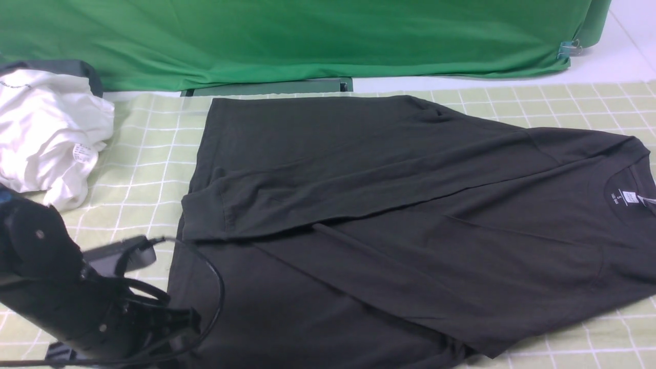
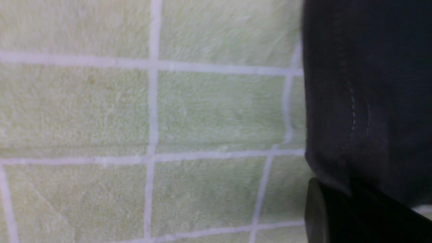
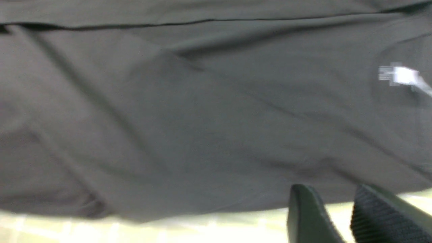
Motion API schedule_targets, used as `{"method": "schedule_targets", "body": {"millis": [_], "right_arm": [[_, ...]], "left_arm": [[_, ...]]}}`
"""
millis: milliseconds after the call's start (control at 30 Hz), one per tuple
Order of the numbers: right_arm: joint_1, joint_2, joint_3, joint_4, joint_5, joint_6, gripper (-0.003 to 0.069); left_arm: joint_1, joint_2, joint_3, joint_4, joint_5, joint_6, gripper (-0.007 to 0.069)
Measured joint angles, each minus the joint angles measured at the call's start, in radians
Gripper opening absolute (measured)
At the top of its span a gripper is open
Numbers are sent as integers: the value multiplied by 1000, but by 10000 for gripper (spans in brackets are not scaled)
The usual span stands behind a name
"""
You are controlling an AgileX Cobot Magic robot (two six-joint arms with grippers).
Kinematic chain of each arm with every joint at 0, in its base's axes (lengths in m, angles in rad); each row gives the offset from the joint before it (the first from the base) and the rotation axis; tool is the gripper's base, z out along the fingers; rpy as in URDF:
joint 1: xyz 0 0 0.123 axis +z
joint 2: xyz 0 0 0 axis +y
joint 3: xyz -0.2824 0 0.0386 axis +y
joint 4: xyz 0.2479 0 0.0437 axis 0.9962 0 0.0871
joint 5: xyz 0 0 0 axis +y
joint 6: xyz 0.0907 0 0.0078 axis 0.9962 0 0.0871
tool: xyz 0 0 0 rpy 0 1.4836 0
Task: Fold a long-sleeved shirt over a green coffee tablecloth.
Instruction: 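Grasp the near edge of the shirt at its hem and shoulder corners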
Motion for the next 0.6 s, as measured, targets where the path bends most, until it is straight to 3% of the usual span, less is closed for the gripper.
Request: {"method": "schedule_targets", "body": {"millis": [100, 233, 333, 367, 433, 600], "right_arm": [[38, 13, 36, 71, -21, -67, 261], [238, 128, 83, 89, -69, -137, 355], [390, 247, 83, 6, -79, -127, 367], [400, 255, 83, -2, -79, -125, 367], [521, 380, 83, -133, -82, -70, 368], [604, 550, 83, -297, -124, 8, 370]], "left_arm": [[0, -40, -12, 11, 19, 0, 17], [0, -75, -15, 19, 51, 7, 17], [0, -77, -15, 29, 52, 8, 17], [0, -77, -15, 32, 52, 8, 17], [0, -77, -15, 62, 47, 8, 17], [0, -77, -15, 79, 40, 11, 17]]}}
